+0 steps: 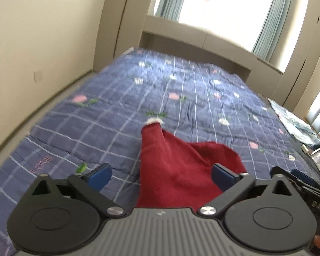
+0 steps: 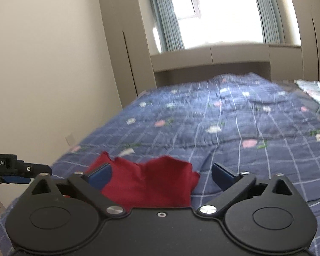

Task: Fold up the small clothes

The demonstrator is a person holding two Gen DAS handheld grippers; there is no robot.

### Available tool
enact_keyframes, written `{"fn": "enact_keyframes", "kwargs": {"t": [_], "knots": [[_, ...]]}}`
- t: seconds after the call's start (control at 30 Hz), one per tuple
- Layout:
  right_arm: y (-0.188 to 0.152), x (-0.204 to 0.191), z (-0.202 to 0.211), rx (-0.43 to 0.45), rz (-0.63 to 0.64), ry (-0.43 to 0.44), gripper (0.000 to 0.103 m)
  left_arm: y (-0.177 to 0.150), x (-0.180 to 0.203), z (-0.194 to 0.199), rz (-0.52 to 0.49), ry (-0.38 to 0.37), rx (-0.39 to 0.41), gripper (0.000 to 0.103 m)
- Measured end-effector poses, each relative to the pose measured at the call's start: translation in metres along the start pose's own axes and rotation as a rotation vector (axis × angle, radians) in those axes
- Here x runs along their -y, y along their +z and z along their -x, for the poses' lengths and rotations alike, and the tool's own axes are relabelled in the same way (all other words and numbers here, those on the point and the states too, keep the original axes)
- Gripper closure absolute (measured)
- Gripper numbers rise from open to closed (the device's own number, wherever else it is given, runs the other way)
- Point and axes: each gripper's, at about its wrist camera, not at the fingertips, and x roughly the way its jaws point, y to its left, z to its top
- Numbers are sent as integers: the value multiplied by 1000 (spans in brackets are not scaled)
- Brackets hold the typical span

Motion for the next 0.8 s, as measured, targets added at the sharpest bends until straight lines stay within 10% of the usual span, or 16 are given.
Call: {"fn": "enact_keyframes", "kwargs": {"t": [0.8], "knots": [[-81, -64, 171, 154, 96, -52, 1, -119, -20, 138, -90, 113, 194, 0]]}}
